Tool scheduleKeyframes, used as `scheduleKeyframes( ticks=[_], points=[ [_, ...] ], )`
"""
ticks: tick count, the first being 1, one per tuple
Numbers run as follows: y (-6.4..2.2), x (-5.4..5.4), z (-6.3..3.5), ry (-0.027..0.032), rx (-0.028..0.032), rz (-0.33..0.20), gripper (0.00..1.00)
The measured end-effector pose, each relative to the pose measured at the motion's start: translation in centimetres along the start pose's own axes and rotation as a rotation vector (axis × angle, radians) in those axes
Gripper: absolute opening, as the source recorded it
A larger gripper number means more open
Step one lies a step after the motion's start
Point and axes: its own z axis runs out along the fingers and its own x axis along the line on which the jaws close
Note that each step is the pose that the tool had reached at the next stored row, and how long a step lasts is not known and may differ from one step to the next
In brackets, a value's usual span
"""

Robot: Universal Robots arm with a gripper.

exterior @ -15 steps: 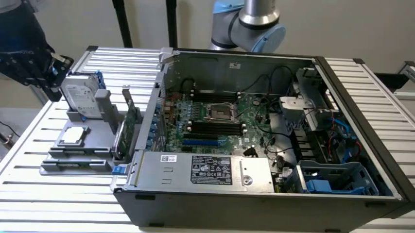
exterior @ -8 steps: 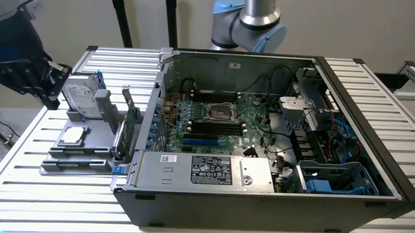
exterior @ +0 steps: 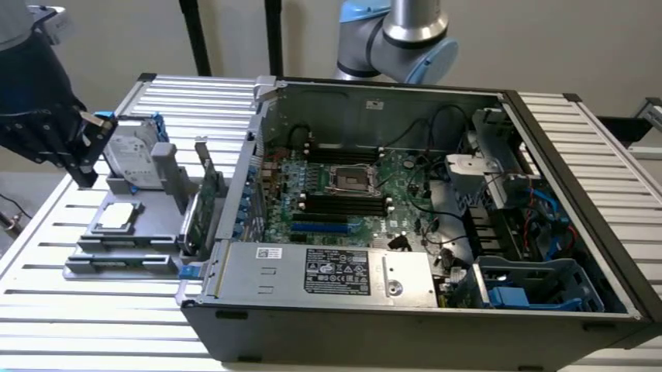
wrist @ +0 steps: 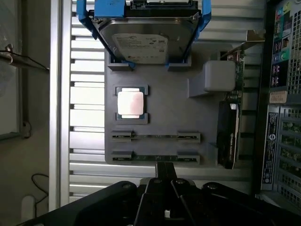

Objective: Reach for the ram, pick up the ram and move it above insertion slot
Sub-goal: 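Reach for the ram, then pick up the ram and move it above insertion slot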

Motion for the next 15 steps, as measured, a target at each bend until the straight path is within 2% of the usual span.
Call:
scheduleKeyframes(
  ticks=[11,15],
  points=[
    [-0.24,-0.01,0.23,0.0002,0.0005,-0.001,0.11],
    [-0.54,0.01,0.32,0.0009,0.0009,-0.021,0.11]
  ],
)
